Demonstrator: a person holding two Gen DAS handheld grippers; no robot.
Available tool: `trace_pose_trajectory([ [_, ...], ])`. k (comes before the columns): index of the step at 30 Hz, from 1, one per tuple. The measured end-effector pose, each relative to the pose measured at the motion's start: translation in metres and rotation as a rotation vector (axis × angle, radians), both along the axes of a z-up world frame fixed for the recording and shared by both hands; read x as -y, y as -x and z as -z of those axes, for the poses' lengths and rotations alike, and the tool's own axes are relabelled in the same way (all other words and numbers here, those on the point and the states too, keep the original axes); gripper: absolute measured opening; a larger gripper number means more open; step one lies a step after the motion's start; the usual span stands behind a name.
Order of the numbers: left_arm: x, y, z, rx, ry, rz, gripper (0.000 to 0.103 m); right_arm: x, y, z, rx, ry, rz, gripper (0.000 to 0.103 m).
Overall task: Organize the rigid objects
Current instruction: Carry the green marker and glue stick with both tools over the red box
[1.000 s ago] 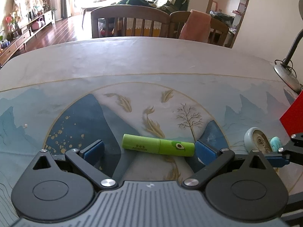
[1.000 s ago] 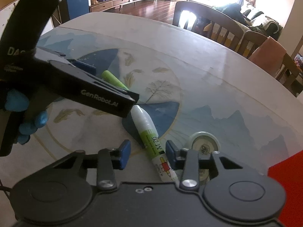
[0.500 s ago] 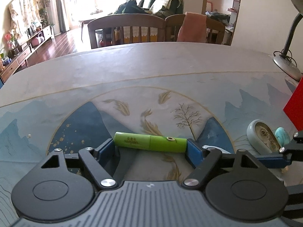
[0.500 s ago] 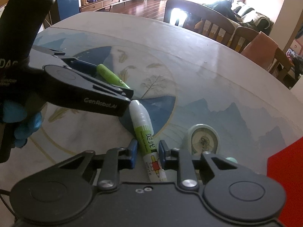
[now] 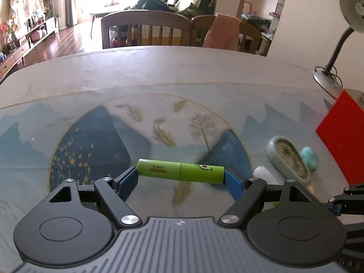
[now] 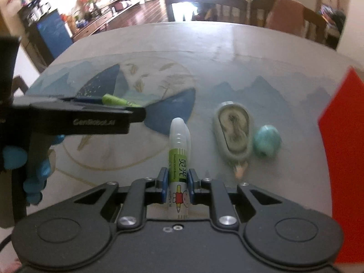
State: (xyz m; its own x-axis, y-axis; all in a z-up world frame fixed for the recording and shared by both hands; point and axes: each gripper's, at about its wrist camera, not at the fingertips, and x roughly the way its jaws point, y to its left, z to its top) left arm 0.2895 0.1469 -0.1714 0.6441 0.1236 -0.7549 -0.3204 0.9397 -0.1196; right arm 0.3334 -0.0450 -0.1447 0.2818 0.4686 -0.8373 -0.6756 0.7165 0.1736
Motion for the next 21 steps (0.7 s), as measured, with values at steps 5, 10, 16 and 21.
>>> trace_pose_trajectory([
  [5,0.020,0.014,-0.017,0.008,0.030,0.031,0.082,0.027,0.009,-0.020,-0.016,-0.046,0.060,0.016],
  [10,0.044,0.023,-0.047,0.036,0.040,0.078,0.082,0.054,0.015,-0.049,-0.006,-0.102,0.107,0.016],
  [16,0.074,0.029,-0.083,0.066,0.032,0.130,0.082,0.088,0.017,-0.081,0.026,-0.150,0.168,0.016],
  [21,0.098,0.030,-0.109,0.098,0.031,0.172,0.082,0.117,0.014,-0.102,0.048,-0.185,0.203,0.016],
])
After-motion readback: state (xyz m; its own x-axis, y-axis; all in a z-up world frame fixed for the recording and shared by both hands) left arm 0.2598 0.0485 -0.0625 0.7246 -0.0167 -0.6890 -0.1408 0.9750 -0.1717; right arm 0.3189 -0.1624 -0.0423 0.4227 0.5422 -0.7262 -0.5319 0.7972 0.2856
